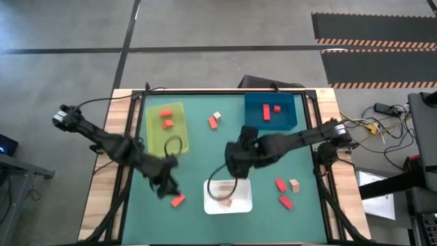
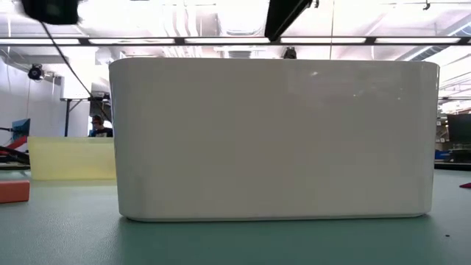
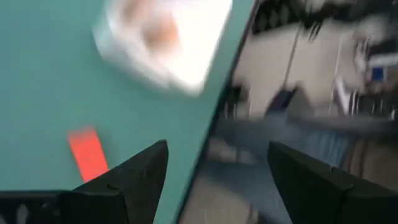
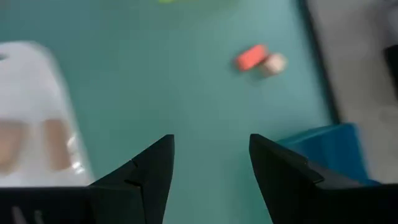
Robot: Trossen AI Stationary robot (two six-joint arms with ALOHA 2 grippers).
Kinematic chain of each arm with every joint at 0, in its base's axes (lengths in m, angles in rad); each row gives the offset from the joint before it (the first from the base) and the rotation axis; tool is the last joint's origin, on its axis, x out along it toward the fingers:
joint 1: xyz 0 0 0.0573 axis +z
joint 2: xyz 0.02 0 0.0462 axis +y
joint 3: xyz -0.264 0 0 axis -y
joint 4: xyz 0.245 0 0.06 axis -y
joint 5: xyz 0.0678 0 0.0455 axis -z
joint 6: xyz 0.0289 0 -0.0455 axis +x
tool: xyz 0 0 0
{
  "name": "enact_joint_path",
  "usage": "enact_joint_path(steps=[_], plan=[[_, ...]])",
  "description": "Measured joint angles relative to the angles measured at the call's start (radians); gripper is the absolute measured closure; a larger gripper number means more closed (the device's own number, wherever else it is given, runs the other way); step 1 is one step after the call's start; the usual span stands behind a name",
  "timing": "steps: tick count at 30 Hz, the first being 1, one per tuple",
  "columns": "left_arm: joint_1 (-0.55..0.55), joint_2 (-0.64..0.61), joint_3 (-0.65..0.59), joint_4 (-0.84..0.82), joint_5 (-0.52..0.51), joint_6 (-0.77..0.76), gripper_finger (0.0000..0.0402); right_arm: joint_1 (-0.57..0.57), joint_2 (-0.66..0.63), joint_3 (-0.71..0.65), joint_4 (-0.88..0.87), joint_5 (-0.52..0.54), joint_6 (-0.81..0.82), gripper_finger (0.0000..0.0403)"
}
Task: Sort & place blocks by color
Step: Put the orange block into the yellow bin
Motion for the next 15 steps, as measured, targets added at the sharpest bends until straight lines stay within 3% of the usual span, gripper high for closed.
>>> enact_joint_path(steps=[4,8,15], plan=[[-0.106,0.105,0.0,-0.003,0.073,-0.146,0.0141,-0.071,-0.085,-0.065,0.098,0.031,-0.062,0.0202],[-0.144,0.22,0.0,-0.003,0.119,-0.258,0.0141,-0.126,-0.156,-0.134,0.212,0.031,-0.113,0.0202],[-0.135,0.412,0.004,-0.031,0.116,-0.227,0.0143,-0.142,-0.259,-0.242,0.32,0.029,-0.151,0.0202]])
